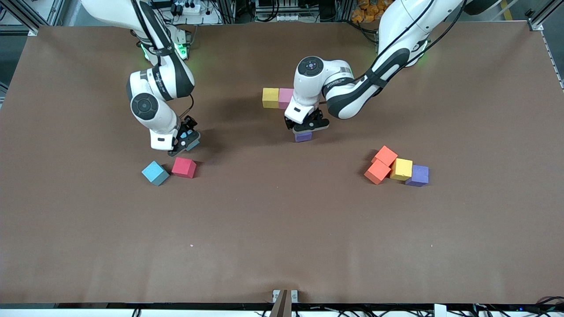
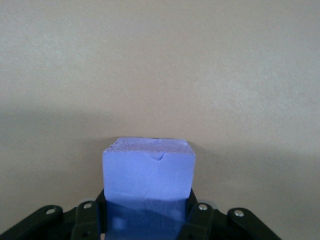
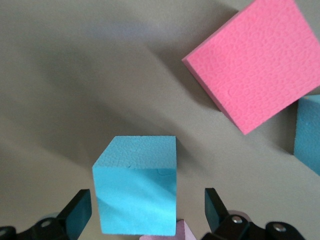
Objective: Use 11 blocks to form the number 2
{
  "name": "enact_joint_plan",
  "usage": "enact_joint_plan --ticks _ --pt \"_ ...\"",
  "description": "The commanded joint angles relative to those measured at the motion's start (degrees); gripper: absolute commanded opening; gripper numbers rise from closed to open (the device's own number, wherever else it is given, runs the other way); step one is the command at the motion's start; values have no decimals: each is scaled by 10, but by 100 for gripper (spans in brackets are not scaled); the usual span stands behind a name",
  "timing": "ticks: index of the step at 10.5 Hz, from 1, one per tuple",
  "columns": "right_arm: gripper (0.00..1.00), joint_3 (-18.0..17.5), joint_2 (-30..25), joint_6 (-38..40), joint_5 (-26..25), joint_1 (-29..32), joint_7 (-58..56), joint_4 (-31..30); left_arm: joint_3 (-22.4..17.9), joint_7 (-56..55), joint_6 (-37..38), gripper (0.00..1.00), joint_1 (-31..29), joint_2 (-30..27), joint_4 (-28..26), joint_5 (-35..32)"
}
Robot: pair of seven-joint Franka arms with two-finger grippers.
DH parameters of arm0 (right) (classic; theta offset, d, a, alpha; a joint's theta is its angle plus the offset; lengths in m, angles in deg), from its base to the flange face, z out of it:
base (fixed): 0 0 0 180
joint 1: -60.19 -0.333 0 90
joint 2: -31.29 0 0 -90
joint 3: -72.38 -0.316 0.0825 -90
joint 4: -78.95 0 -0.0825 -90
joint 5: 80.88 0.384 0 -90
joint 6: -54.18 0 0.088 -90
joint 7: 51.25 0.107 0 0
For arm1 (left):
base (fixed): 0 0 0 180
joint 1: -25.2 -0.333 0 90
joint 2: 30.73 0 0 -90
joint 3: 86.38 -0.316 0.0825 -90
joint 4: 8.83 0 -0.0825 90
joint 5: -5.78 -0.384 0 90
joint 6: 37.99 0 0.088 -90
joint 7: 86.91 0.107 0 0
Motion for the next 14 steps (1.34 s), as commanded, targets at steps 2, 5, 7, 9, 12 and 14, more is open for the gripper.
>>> enact_joint_plan --ticks 2,5,7,9,12,14 --pt "100 -5 8 -48 -8 7 -5 -26 3 -14 -28 14 -2 -11 -18 -21" --pt "100 -5 10 -54 -8 7 -5 -30 4 -15 -30 14 1 -5 -26 -41" --pt "72 -5 10 -53 -7 7 -2 -30 3 -15 -38 14 0 -5 -38 -62" --pt "50 -5 9 -51 -7 7 0 -27 3 -15 -40 14 0 -5 -39 -65" --pt "50 -4 -12 -35 -7 11 -3 -23 4 -15 -40 14 1 -5 -50 -78" --pt "51 -5 -24 -6 -6 11 1 -12 4 -14 -40 16 3 -5 -52 -78"
